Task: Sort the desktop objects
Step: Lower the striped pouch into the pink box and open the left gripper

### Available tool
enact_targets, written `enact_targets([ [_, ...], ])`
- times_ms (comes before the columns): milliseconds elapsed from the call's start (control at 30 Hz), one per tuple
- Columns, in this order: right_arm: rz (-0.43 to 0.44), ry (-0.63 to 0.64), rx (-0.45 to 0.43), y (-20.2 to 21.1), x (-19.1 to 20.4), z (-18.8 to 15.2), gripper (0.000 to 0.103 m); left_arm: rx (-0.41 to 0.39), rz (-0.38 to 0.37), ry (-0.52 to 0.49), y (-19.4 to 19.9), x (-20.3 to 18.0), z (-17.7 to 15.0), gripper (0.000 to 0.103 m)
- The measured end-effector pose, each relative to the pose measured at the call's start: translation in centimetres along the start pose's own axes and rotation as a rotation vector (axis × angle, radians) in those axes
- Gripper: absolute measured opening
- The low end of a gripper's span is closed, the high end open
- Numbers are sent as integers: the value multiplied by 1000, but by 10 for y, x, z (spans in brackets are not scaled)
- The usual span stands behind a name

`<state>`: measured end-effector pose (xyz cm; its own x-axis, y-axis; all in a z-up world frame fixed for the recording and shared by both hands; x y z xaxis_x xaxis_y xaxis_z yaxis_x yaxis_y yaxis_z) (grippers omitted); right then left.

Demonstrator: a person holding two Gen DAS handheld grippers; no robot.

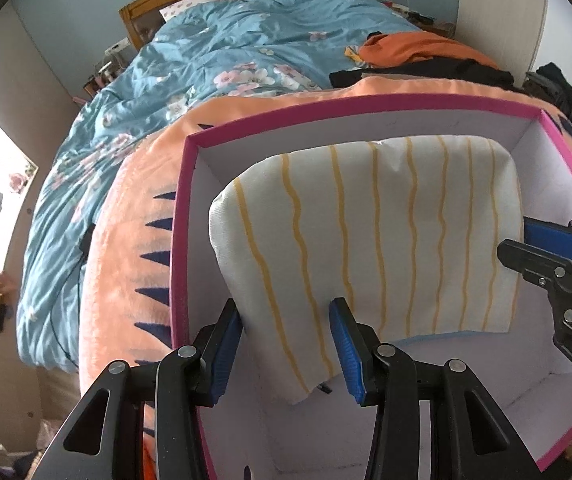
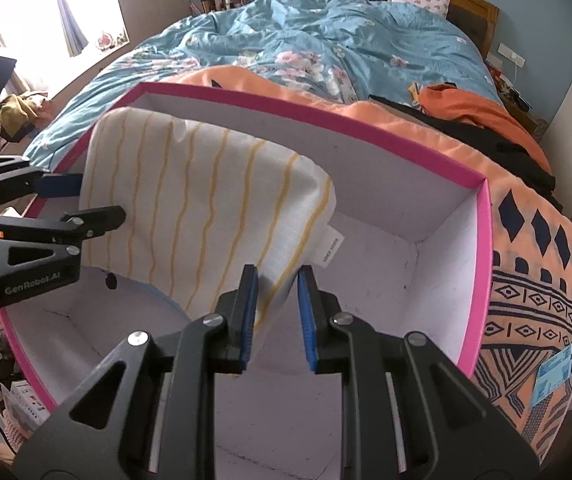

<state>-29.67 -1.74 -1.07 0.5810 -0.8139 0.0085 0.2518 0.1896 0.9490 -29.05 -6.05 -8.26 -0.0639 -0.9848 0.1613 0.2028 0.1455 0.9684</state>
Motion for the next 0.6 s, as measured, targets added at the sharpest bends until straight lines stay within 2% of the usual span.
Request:
enact_targets([
  [267, -31, -13, 68, -16, -3, 5, 22, -23, 45, 1, -3, -1, 2, 49],
  [600, -67, -19, 128, -29, 0, 12, 22, -63, 17, 38, 1, 3, 1, 50],
])
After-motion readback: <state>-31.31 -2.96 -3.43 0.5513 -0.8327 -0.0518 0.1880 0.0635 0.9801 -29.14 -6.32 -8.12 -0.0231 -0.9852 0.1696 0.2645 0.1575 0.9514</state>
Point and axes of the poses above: each gripper's, at about its wrist camera, not at the fingertips, and y roughly against the way its jaws point, x to its left, z to its top, the point moved 5 cm from there along -y, roughly the way its jaws point, and after that the axes turned 13 degrees about x, right-handed, at the moved point
